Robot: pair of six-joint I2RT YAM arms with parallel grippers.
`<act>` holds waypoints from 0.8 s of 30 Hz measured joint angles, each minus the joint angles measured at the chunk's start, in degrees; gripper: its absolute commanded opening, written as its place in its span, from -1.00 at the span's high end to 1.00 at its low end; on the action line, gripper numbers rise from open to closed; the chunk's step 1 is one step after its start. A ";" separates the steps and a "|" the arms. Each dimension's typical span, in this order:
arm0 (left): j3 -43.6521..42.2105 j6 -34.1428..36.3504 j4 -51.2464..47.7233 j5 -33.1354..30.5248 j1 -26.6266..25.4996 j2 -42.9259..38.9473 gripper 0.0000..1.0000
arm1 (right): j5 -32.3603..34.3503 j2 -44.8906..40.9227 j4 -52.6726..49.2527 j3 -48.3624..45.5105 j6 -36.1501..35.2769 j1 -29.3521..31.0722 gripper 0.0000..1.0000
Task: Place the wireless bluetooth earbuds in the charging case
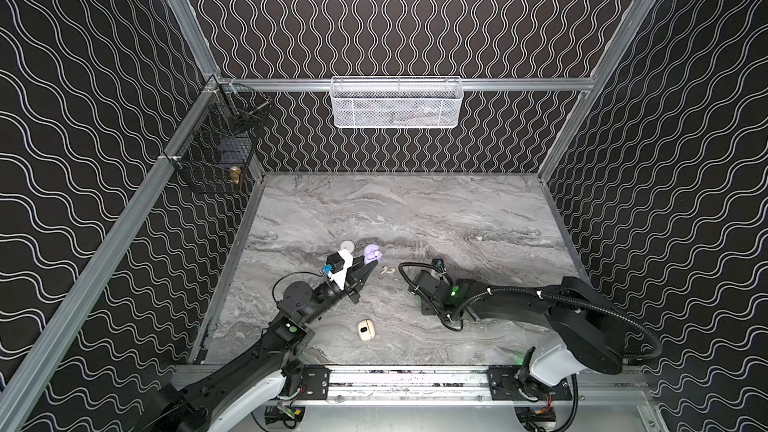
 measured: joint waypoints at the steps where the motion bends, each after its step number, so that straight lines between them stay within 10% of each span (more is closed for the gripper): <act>1: 0.00 0.00 0.00 -0.02 0.00 -0.24 1.00 | -0.94 0.42 -0.70 0.52 -0.31 -0.68 -0.01; 24: 0.02 0.17 -0.02 -0.02 0.00 0.35 1.00 | -8.57 6.16 -3.02 6.27 -9.31 -6.49 0.40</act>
